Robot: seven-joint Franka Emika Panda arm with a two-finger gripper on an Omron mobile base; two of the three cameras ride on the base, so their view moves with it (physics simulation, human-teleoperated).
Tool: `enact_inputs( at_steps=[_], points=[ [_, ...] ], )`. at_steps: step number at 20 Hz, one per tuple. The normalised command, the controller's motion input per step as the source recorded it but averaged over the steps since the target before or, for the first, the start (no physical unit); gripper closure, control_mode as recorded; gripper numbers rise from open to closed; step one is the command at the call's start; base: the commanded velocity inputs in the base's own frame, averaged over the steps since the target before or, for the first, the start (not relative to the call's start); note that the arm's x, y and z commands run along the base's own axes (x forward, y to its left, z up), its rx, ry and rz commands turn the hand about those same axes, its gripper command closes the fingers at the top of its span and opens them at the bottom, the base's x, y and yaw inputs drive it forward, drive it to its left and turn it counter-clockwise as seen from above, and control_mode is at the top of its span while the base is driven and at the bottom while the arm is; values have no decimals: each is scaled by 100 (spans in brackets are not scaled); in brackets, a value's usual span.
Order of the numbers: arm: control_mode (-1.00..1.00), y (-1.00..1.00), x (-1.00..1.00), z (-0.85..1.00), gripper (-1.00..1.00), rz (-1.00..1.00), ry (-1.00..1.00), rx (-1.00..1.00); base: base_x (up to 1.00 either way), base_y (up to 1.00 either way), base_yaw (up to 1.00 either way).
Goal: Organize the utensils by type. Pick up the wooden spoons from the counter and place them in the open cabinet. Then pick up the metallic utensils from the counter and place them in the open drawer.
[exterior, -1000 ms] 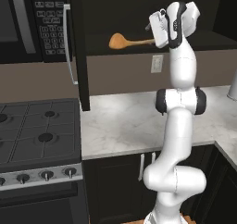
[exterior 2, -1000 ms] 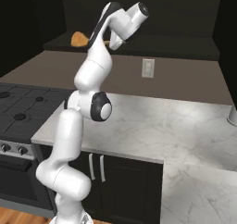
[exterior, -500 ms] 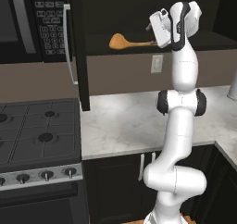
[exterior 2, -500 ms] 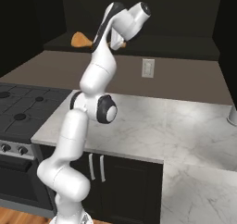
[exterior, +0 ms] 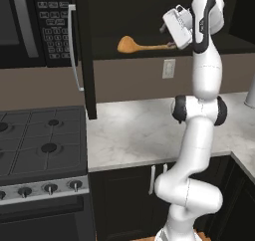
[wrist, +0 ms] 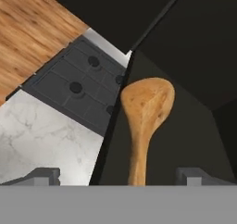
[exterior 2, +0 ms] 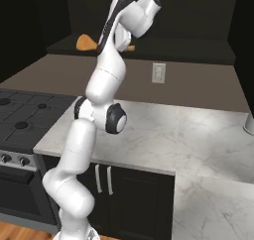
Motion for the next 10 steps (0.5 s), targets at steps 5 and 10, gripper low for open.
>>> enact_inputs(
  at_steps=[5,10],
  points=[
    [-100,29,-92,-30,-100,-13,-20,0,0,0,0],
    [-100,25,-100,-48,-100,-27,-37,0,0,0,0]
  ],
)
